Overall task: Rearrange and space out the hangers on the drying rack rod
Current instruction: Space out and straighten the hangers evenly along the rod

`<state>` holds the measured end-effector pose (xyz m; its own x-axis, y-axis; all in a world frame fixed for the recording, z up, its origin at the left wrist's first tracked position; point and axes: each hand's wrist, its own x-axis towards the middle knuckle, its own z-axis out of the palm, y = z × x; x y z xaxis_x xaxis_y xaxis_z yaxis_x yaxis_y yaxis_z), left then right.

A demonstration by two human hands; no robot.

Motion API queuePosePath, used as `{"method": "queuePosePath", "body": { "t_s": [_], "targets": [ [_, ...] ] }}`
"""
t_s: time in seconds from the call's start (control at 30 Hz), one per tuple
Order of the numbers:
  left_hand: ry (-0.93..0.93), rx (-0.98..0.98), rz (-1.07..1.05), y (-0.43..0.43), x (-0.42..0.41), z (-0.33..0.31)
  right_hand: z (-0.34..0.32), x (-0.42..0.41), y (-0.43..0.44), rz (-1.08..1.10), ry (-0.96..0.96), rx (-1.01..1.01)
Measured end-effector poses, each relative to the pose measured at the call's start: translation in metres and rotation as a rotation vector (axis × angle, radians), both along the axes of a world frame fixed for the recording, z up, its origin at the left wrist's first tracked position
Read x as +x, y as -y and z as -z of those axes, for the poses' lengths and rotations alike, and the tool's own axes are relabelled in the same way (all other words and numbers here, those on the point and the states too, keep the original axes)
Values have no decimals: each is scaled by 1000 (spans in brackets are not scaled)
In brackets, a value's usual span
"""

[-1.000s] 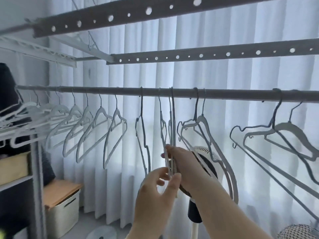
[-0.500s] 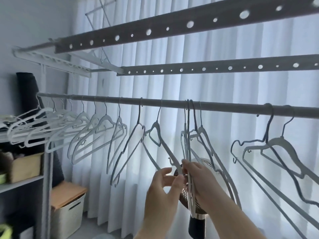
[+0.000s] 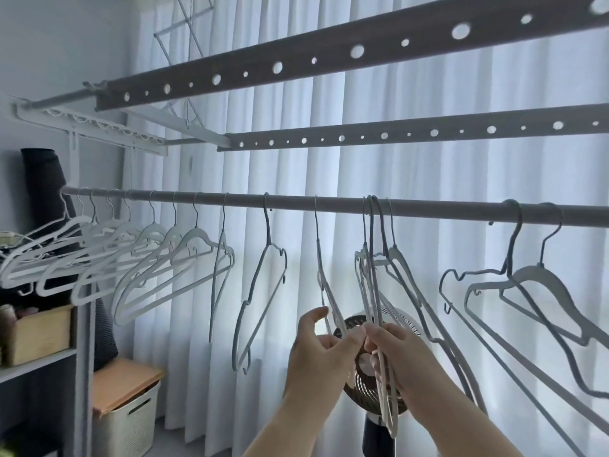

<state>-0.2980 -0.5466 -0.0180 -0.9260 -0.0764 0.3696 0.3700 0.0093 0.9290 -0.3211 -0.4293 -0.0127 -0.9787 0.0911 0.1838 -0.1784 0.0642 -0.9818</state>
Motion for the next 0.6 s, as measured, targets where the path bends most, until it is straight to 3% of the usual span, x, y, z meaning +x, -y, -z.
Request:
{"method": "queuePosePath", "body": {
  "t_s": [0.23,0.6],
  "targets": [
    [16,-173,-12,14,-12,9,4,-6,1,30,-10,-12],
    [30,-323,-311,42,-35,20,7,-8,8,42,-14,-52]
  ]
}}
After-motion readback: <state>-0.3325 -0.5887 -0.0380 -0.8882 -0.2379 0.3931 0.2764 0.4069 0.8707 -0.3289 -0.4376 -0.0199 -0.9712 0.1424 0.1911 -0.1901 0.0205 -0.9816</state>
